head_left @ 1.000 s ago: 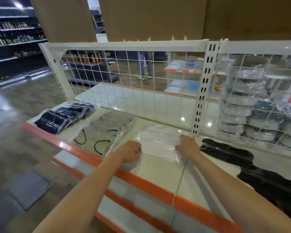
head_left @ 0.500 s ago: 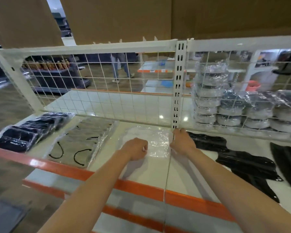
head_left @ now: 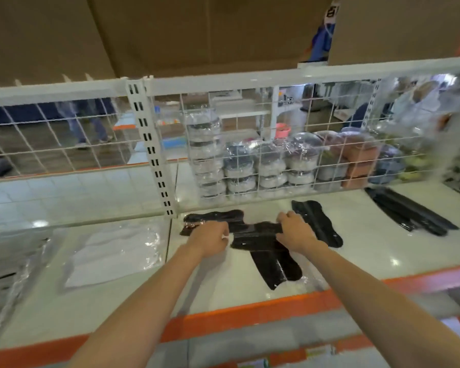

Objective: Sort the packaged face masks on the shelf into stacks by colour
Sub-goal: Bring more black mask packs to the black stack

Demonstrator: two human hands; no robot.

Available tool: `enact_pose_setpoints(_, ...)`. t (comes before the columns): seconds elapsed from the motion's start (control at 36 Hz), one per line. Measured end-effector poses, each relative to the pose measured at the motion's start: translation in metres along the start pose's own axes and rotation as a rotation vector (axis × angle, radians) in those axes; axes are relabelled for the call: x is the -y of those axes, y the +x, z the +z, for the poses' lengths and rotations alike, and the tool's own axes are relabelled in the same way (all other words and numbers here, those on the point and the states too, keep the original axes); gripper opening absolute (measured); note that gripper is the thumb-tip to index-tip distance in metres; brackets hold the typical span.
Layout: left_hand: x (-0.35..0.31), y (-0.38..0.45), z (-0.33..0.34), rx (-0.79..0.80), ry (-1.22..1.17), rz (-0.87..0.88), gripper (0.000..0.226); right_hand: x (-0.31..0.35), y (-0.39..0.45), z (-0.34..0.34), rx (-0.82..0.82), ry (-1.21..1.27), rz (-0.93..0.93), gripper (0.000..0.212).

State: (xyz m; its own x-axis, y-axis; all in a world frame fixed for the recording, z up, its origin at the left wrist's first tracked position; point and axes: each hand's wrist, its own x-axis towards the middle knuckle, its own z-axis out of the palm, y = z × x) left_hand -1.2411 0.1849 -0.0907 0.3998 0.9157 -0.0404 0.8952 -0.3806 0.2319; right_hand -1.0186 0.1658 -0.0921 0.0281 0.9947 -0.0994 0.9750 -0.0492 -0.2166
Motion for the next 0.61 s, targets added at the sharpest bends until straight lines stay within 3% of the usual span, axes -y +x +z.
enact_pose_setpoints(0.19, -0.053, 0.023, 0.01, 0.04, -0.082, 0.026, 0.019, -0.071, -0.005, -0.001, 0.105, -0.03, 0.187, 0.068)
enact_pose_setpoints(0.44, -0.092, 0.039, 0.016, -0.005, -0.291, -0.075, 0.019, -0.09, 0.001, 0.0, -0.027, 0.09, 0.145, 0.044)
enact_pose_setpoints(0.53, -0.103, 0.042, 0.018, -0.027, -0.416, -0.134, 0.016, -0.093, 0.004, -0.003, -0.111, 0.244, 0.186, 0.032)
enact_pose_setpoints(0.61, -0.116, 0.046, 0.017, -0.04, -0.553, -0.18, 0.017, -0.088, 0.003, -0.013, -0.234, 0.384, 0.073, 0.011)
